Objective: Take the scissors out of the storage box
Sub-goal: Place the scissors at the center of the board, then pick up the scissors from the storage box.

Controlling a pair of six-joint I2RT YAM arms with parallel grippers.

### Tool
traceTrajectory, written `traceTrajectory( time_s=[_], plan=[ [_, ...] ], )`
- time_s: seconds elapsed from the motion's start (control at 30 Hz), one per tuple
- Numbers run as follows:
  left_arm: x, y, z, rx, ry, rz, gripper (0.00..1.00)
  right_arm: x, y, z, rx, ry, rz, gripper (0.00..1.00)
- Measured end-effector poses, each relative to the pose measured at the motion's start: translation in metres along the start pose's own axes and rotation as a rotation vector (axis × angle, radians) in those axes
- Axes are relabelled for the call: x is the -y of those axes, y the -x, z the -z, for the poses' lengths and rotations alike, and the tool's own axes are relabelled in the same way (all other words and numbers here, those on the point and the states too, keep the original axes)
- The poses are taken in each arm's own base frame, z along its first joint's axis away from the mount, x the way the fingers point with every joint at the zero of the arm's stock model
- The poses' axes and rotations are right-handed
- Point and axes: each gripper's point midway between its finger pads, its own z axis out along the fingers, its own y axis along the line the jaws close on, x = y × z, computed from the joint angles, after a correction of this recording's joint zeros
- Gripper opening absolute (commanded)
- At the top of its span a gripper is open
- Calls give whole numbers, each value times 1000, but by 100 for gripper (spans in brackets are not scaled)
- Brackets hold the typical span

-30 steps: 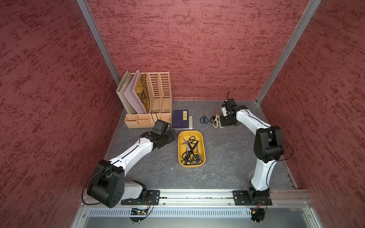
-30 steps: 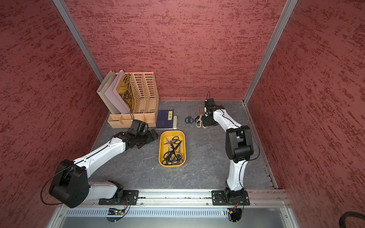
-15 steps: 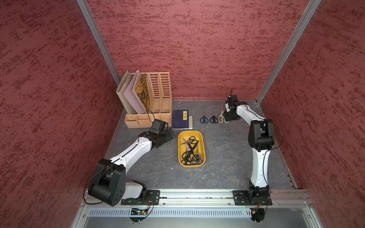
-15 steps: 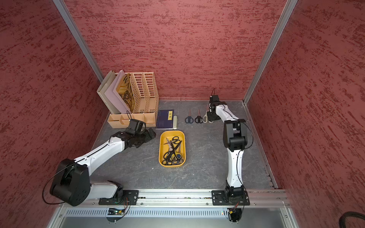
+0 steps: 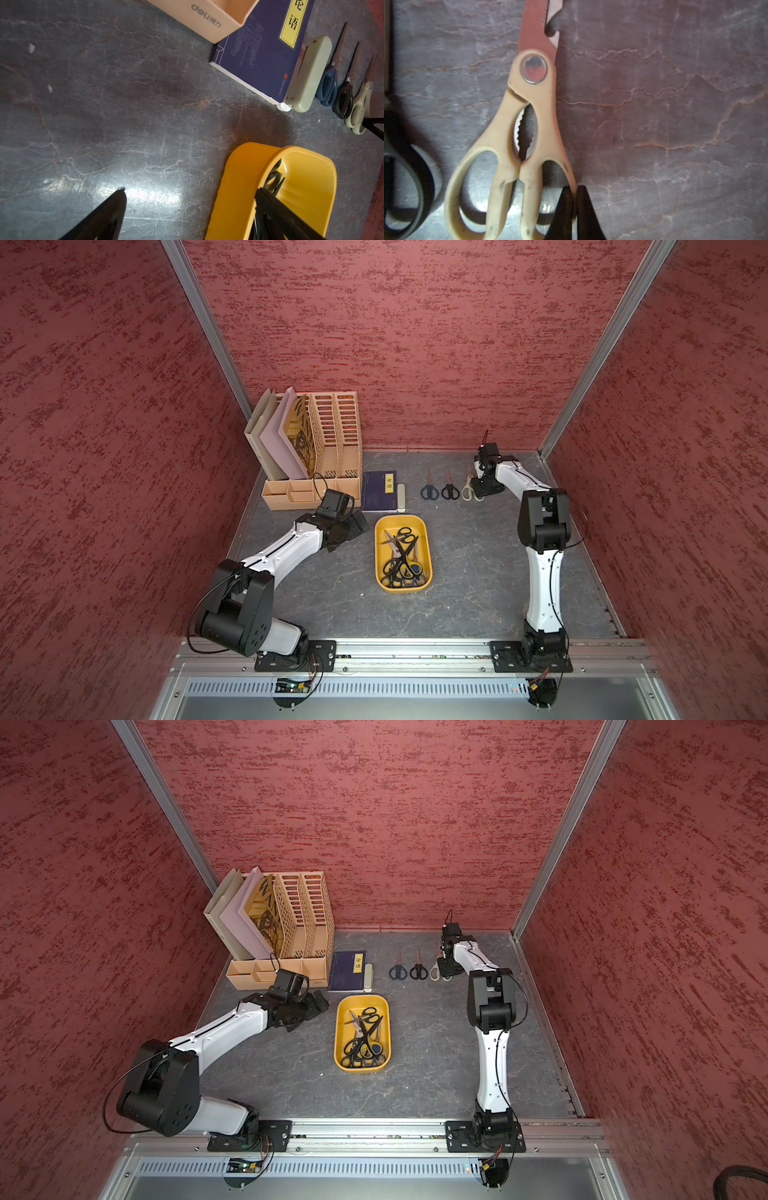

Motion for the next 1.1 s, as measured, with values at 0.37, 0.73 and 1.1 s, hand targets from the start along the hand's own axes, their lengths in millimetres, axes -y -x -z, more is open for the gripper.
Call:
traceTrajectory(
  time_s=[0.37, 0.73, 1.1],
  plan=[
    [5, 1, 1, -6, -18, -4, 100, -7, 2, 8, 5, 49, -66, 31],
    [11, 4, 4, 9, -55, -7, 100, -99, -14, 131, 92, 407, -184, 34],
    [9, 0, 12, 25, -78, 1, 100, -262, -134, 205, -62, 676, 12, 35]
  ],
)
